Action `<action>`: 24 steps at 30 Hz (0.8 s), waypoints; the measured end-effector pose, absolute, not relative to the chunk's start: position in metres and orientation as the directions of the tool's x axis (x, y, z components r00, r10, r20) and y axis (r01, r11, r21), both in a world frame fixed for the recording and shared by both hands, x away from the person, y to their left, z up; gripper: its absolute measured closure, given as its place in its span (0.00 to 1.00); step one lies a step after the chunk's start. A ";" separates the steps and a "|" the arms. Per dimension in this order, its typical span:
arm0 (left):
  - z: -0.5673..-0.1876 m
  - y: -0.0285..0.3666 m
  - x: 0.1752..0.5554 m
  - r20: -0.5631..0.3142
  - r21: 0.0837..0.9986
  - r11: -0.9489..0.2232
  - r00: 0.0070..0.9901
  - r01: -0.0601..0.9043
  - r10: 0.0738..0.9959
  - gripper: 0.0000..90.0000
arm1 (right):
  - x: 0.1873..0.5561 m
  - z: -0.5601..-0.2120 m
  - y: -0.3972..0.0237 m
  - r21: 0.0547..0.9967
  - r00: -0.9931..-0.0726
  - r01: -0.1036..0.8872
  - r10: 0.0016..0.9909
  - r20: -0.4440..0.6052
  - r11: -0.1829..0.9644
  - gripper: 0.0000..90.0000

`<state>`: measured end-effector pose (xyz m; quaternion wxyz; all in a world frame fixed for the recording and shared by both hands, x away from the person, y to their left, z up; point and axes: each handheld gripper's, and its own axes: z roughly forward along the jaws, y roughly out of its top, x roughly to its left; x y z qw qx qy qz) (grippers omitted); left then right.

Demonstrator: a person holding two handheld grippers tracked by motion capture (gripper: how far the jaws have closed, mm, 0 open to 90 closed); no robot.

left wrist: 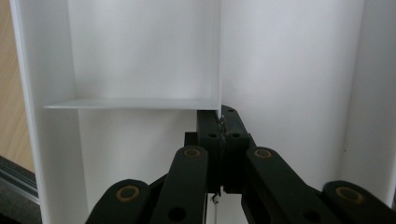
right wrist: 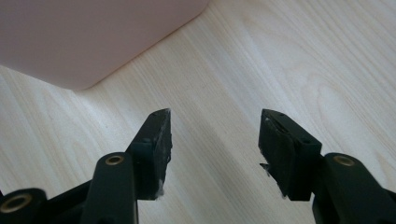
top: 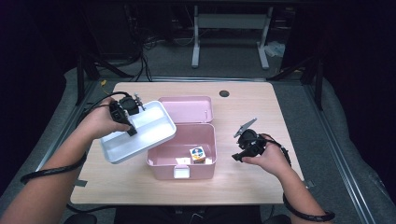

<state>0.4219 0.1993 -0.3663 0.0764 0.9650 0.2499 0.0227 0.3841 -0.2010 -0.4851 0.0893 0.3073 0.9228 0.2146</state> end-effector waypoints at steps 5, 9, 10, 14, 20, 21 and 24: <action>-0.367 0.175 0.424 0.014 0.163 -0.903 0.914 0.398 0.406 0.99 | 0.384 -0.487 -0.204 0.450 -0.794 0.532 0.607 -0.028 0.717 0.49; -0.369 0.159 0.424 0.023 0.144 -0.929 0.938 0.340 0.347 0.99 | 0.383 -0.488 -0.205 0.449 -0.791 0.539 0.611 -0.022 0.713 0.49; -0.369 0.153 0.424 0.026 0.145 -0.937 0.946 0.318 0.324 0.99 | 0.383 -0.489 -0.205 0.450 -0.790 0.539 0.612 -0.021 0.712 0.49; -0.371 0.133 0.423 0.024 0.153 -0.955 0.965 0.254 0.260 0.99 | 0.382 -0.491 -0.206 0.451 -0.789 0.544 0.614 -0.012 0.708 0.49; -0.378 0.107 0.421 0.020 0.140 -0.973 0.982 0.184 0.189 0.99 | 0.381 -0.492 -0.208 0.455 -0.791 0.541 0.612 -0.012 0.707 0.49; -0.378 0.102 0.421 0.021 0.133 -0.976 0.984 0.171 0.175 0.99 | 0.381 -0.493 -0.208 0.458 -0.790 0.542 0.614 -0.008 0.704 0.49; -0.379 0.091 0.421 0.027 0.133 -0.981 0.989 0.140 0.145 0.99 | 0.382 -0.492 -0.208 0.457 -0.788 0.544 0.616 -0.011 0.704 0.49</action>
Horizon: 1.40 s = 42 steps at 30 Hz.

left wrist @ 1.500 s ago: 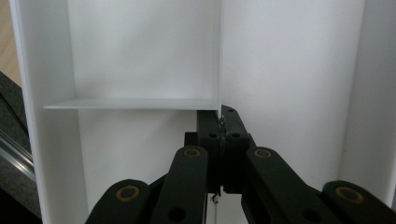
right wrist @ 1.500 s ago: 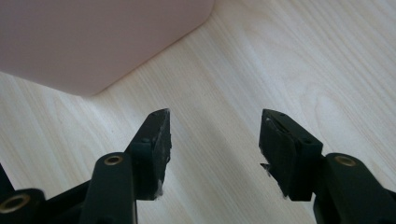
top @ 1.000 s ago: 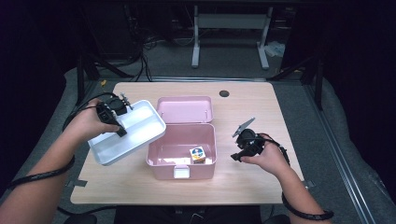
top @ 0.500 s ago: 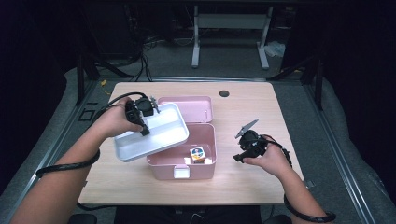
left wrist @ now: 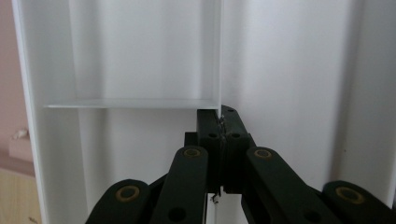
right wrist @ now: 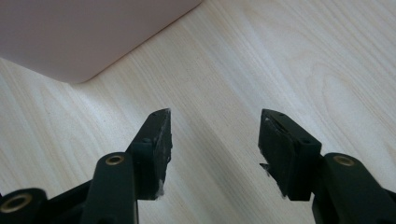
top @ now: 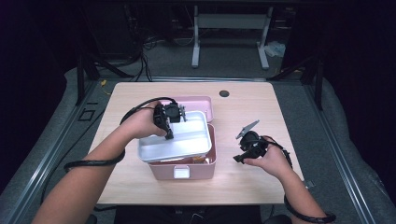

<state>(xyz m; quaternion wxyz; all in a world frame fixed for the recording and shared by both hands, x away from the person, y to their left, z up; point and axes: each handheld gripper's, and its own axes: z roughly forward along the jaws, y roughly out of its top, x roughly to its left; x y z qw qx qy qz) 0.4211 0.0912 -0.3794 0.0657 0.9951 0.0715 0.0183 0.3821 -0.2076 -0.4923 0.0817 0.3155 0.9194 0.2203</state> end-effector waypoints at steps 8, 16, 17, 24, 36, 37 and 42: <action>-0.387 0.074 0.420 0.029 0.135 -0.989 0.997 0.067 0.071 0.99 | 0.383 -0.493 -0.207 0.456 -0.790 0.542 0.614 -0.012 0.706 0.49; -0.396 0.074 0.421 0.011 0.165 -0.985 0.998 0.051 0.054 0.99 | 0.384 -0.495 -0.207 0.456 -0.788 0.548 0.616 -0.001 0.702 0.49; -0.397 0.074 0.420 0.012 0.164 -0.986 0.999 0.044 0.046 0.99 | 0.384 -0.495 -0.207 0.456 -0.788 0.548 0.616 -0.001 0.702 0.49; -0.407 0.072 0.419 -0.004 0.164 -0.986 0.999 0.039 0.039 0.99 | 0.385 -0.495 -0.206 0.454 -0.788 0.546 0.616 -0.007 0.704 0.49; -0.420 0.070 0.420 -0.005 0.154 -0.988 1.000 0.021 0.021 0.99 | 0.386 -0.496 -0.205 0.457 -0.788 0.546 0.615 -0.003 0.702 0.49; -0.421 0.070 0.420 -0.003 0.157 -0.987 1.000 0.023 0.023 0.99 | 0.386 -0.496 -0.205 0.458 -0.788 0.546 0.616 -0.003 0.701 0.49; -0.421 0.071 0.416 0.030 0.166 -0.986 0.999 0.026 0.031 0.98 | 0.386 -0.494 -0.203 0.458 -0.787 0.544 0.616 -0.010 0.703 0.49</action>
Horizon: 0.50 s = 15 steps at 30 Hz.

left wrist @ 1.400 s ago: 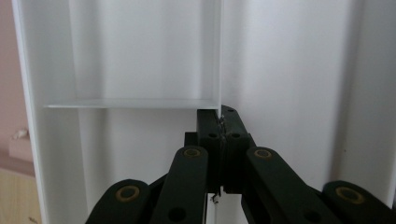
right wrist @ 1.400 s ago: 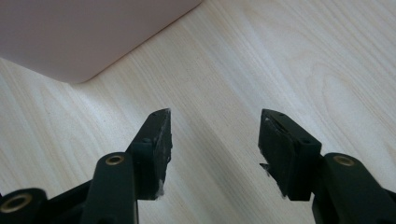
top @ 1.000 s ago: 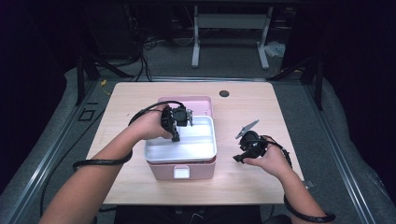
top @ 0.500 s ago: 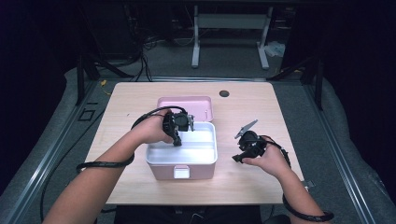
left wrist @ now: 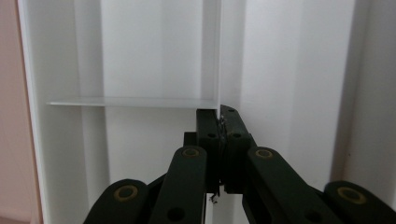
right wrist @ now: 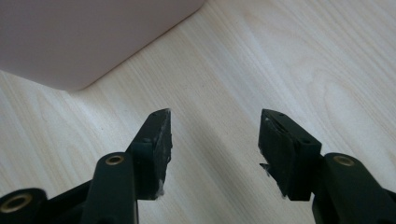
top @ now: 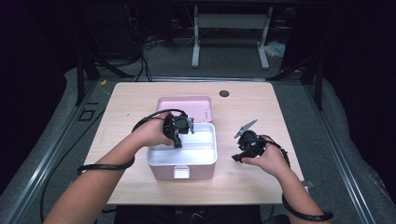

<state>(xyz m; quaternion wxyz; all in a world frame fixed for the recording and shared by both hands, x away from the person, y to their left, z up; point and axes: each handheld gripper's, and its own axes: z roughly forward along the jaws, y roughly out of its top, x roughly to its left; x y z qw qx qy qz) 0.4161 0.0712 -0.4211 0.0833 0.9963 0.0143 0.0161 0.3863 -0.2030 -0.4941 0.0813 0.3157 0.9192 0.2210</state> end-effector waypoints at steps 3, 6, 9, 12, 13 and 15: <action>-0.420 0.074 0.415 0.042 0.142 -0.988 0.997 0.056 0.062 0.96 | 0.386 -0.491 -0.201 0.462 -0.789 0.539 0.614 -0.016 0.704 0.49; -0.420 0.081 0.415 0.032 0.138 -0.987 0.995 0.086 0.091 0.88 | 0.387 -0.489 -0.200 0.468 -0.792 0.534 0.610 -0.013 0.704 0.49; -0.420 0.089 0.414 0.036 0.136 -0.985 0.993 0.110 0.116 0.84 | 0.387 -0.490 -0.200 0.466 -0.788 0.540 0.615 -0.012 0.701 0.49; -0.419 0.096 0.413 0.031 0.142 -0.980 0.989 0.138 0.144 0.83 | 0.388 -0.492 -0.198 0.464 -0.783 0.546 0.622 -0.013 0.697 0.49; -0.420 0.101 0.413 0.027 0.143 -0.979 0.988 0.149 0.154 0.83 | 0.389 -0.492 -0.197 0.464 -0.785 0.542 0.620 -0.019 0.701 0.49; -0.420 0.103 0.412 0.034 0.143 -0.977 0.986 0.159 0.165 0.82 | 0.389 -0.492 -0.195 0.462 -0.785 0.542 0.619 -0.020 0.702 0.49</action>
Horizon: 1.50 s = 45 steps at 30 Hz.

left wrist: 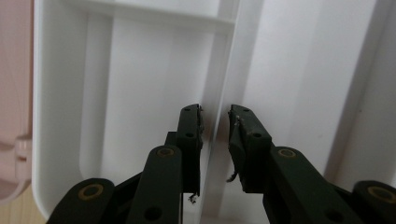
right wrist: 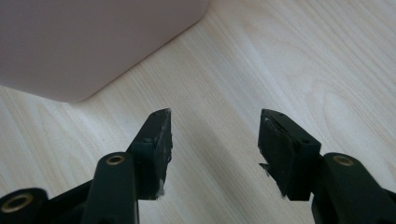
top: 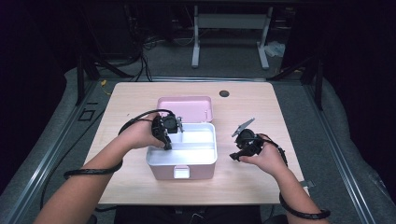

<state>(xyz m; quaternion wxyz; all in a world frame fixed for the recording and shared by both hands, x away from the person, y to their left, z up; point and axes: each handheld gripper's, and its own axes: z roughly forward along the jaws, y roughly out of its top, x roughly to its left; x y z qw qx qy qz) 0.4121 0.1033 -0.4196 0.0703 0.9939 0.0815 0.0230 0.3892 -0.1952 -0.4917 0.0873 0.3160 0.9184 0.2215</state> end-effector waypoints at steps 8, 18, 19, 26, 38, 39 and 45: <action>-0.421 0.119 0.416 0.015 0.174 -0.963 0.978 0.204 0.210 0.82 | 0.393 -0.485 -0.189 0.470 -0.782 0.539 0.622 -0.029 0.699 0.49; -0.421 0.118 0.417 0.005 0.167 -0.962 0.975 0.217 0.221 0.83 | 0.405 -0.483 -0.183 0.473 -0.758 0.572 0.652 -0.008 0.670 0.49; -0.421 0.118 0.417 0.006 0.164 -0.963 0.975 0.216 0.220 0.83 | 0.406 -0.481 -0.183 0.478 -0.754 0.575 0.657 -0.006 0.664 0.49; -0.421 0.116 0.418 0.000 0.154 -0.964 0.976 0.215 0.218 0.83 | 0.411 -0.474 -0.181 0.477 -0.741 0.589 0.672 -0.004 0.652 0.49; -0.422 0.121 0.418 -0.005 0.181 -0.958 0.974 0.223 0.226 0.83 | 0.439 -0.440 -0.152 0.496 -0.738 0.577 0.674 -0.022 0.649 0.49; -0.421 0.121 0.417 -0.004 0.182 -0.957 0.974 0.225 0.228 0.83 | 0.442 -0.436 -0.149 0.497 -0.737 0.577 0.676 -0.027 0.648 0.49; -0.421 0.120 0.417 -0.001 0.178 -0.958 0.974 0.225 0.228 0.83 | 0.456 -0.410 -0.136 0.502 -0.707 0.601 0.706 -0.029 0.622 0.50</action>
